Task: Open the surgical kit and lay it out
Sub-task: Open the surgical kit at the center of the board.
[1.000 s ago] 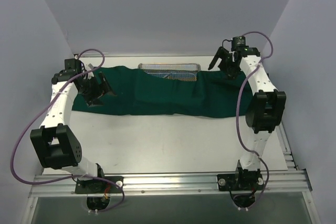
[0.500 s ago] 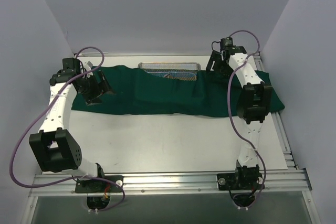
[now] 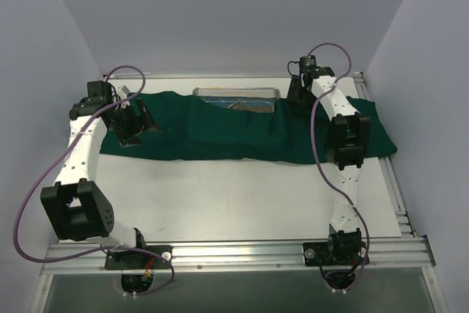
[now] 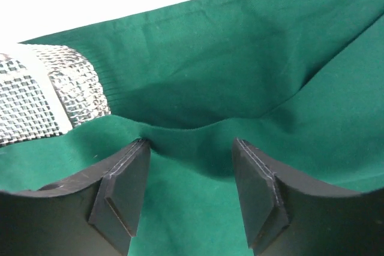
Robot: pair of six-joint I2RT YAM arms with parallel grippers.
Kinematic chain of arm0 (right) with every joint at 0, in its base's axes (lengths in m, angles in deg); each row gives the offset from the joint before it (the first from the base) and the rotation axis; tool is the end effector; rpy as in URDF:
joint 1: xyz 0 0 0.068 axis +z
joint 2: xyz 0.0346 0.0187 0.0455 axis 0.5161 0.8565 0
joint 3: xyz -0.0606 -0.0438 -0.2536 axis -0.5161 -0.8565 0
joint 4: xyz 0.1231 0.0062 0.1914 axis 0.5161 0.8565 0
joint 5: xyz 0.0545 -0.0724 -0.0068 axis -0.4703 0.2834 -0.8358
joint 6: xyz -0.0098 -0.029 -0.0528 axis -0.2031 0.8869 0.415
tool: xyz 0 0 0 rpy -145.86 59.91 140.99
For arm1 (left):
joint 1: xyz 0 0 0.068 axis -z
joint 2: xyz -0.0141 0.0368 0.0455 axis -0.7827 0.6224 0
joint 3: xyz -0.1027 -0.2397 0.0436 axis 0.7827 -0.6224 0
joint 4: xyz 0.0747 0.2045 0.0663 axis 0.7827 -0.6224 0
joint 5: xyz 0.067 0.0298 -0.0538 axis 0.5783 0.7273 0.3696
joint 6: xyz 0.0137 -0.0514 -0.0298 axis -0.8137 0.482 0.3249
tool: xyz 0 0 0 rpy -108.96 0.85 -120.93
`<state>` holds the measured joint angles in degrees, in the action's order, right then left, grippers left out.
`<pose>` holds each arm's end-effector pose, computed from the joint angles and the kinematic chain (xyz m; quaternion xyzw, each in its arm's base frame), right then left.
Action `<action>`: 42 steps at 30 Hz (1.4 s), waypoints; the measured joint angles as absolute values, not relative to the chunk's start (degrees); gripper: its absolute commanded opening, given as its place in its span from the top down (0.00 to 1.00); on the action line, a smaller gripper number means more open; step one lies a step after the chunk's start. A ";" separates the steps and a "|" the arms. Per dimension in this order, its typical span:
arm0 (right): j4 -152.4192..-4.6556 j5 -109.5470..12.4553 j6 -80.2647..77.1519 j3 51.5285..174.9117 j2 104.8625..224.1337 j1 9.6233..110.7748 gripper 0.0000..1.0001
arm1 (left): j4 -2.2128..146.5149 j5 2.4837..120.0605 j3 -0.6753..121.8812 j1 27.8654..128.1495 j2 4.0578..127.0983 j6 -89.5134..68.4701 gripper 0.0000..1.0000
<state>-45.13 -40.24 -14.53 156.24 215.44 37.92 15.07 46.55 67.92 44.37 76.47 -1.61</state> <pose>0.4852 0.0578 0.2253 0.1071 0.9254 0.0785 0.3550 0.2727 0.0163 0.3009 -0.1798 0.9345 -0.2197 0.2147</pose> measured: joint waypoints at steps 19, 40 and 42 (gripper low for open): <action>-38.99 -43.60 -16.78 138.20 195.18 39.06 1.00 | 15.13 46.64 67.96 44.37 76.65 -1.48 0.13; -27.34 -52.00 -22.23 87.43 159.03 38.93 0.31 | 15.53 46.81 64.90 44.90 77.79 3.59 0.03; -27.39 -52.28 -21.70 92.87 160.61 38.93 0.25 | 16.33 46.81 66.01 45.62 79.51 5.08 0.03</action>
<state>-27.39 -52.28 -21.70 92.87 160.61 38.93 16.33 46.81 66.01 45.62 79.51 5.08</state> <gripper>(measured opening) 0.699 0.968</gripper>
